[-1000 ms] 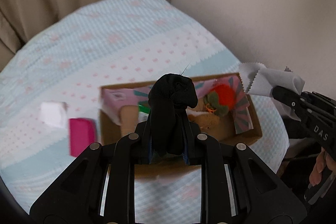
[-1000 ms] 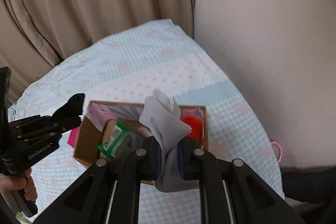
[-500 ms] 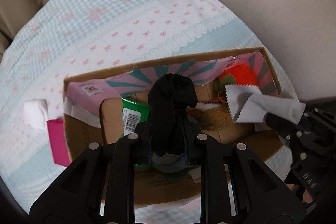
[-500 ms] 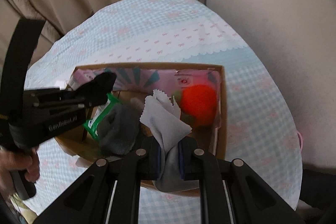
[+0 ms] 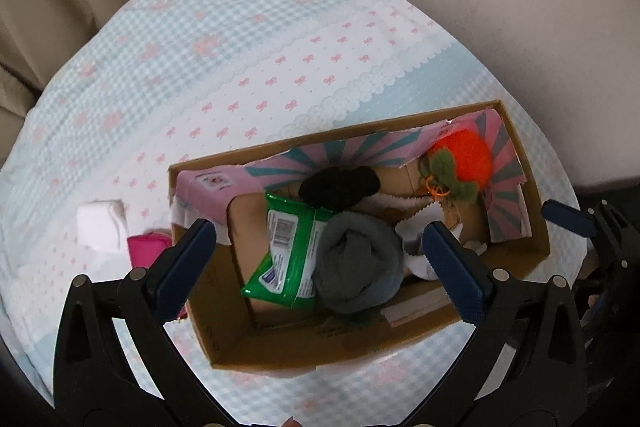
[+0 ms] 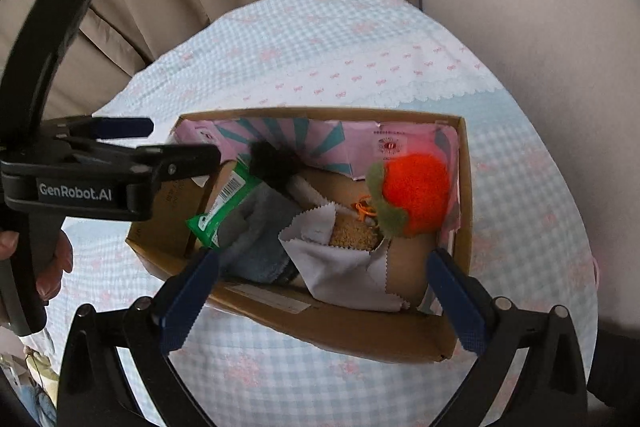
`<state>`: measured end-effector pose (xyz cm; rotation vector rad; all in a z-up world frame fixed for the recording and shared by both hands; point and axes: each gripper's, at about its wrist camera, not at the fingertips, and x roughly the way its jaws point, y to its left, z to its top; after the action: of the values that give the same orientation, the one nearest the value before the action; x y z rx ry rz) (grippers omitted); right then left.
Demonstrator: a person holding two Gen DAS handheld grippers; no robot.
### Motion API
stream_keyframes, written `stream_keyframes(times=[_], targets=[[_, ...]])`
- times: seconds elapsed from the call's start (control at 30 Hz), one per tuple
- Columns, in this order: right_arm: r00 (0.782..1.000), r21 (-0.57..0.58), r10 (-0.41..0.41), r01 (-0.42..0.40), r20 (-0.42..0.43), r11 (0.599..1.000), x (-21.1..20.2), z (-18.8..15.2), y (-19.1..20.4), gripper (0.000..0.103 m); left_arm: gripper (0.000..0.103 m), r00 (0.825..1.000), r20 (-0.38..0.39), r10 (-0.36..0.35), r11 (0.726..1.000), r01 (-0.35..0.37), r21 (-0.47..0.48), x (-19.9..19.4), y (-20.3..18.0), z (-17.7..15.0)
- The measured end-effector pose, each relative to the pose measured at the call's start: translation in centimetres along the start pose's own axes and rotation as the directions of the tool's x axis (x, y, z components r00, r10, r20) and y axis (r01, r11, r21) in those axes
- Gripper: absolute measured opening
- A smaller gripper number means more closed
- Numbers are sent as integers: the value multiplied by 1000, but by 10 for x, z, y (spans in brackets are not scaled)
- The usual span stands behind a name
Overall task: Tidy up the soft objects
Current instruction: 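Withdraw both tools toward the white cloth and magenta pouch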
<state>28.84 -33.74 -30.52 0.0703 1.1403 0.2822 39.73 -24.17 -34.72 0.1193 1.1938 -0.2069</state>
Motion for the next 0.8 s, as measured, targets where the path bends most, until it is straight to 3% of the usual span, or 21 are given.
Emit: stream_keyframes(times=[0.43,0.8], targets=[[998,-25,-31,33,61,999,-41,8,15,103,103,998,59,-25,1000,26,-16,-54,4,-14],[981,5,-106,107,161,994,-130,18,66,103,103,979,190,-72,997,77,-18,-165,33,-47]])
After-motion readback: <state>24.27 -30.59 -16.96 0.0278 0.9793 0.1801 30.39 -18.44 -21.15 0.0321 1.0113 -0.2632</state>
